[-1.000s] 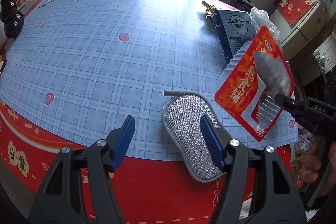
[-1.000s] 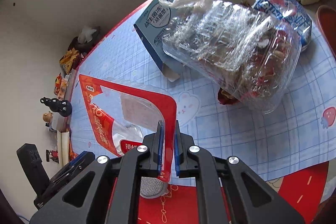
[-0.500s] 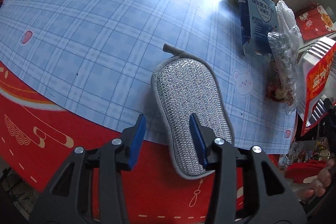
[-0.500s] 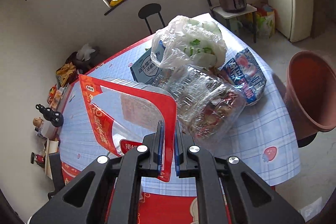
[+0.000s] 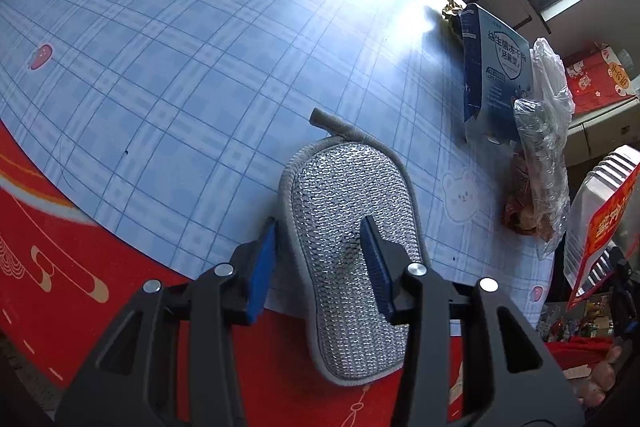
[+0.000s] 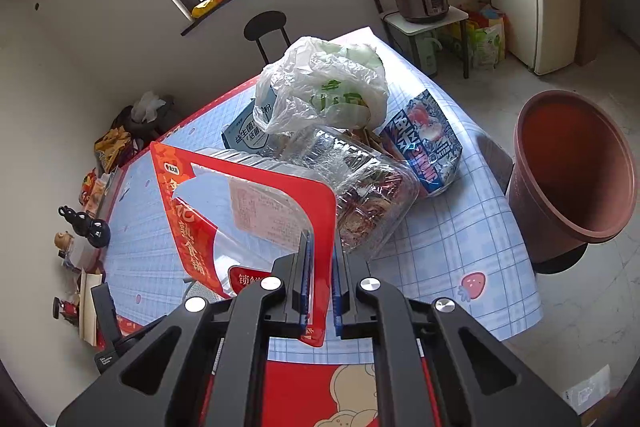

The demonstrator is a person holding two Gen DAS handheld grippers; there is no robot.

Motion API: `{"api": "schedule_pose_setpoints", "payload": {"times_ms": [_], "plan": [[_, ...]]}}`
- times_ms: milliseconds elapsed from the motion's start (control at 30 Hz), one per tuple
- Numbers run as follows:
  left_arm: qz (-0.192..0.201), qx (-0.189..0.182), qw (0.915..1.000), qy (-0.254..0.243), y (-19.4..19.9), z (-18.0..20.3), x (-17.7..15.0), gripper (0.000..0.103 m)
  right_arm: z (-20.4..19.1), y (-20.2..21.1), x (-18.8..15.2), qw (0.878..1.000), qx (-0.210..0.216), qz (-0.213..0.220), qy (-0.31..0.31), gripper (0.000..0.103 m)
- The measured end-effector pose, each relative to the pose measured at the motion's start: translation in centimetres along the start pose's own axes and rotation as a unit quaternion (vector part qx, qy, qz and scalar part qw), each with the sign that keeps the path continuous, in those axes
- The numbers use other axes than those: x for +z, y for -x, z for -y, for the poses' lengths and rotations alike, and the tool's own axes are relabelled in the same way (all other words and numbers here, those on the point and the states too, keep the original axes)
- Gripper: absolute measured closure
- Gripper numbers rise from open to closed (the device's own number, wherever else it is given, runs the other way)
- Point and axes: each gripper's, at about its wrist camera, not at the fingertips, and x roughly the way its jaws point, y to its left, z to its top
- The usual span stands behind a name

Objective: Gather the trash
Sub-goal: 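Close the right gripper on the red package while the left gripper grasps the grey sponge, then carry the red package and sponge over the brown bucket and release both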

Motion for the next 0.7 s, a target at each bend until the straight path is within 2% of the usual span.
{"api": "schedule_pose_setpoints", "payload": {"times_ms": [267,300,433,700], "plan": [[0.007,0.008,0.9997,-0.023,-0.3,0.5,0.4,0.062,0.3,0.1,-0.2,1.000,0.000,-0.001,-0.006,0.094],[0.004,0.007,0.9996,-0.025,-0.3,0.6,0.5,0.064,0.3,0.1,-0.2,1.000,0.000,-0.001,-0.006,0.094],[0.015,-0.006,0.9995,-0.029,0.9,0.8,1.2,0.081,0.2,0.3,-0.2,1.000,0.002,0.002,-0.006,0.094],[0.070,-0.011,0.9912,-0.112,5.3,4.4,1.5,0.088,0.4,0.7,0.0,1.000,0.009,0.014,-0.016,0.094]]}}
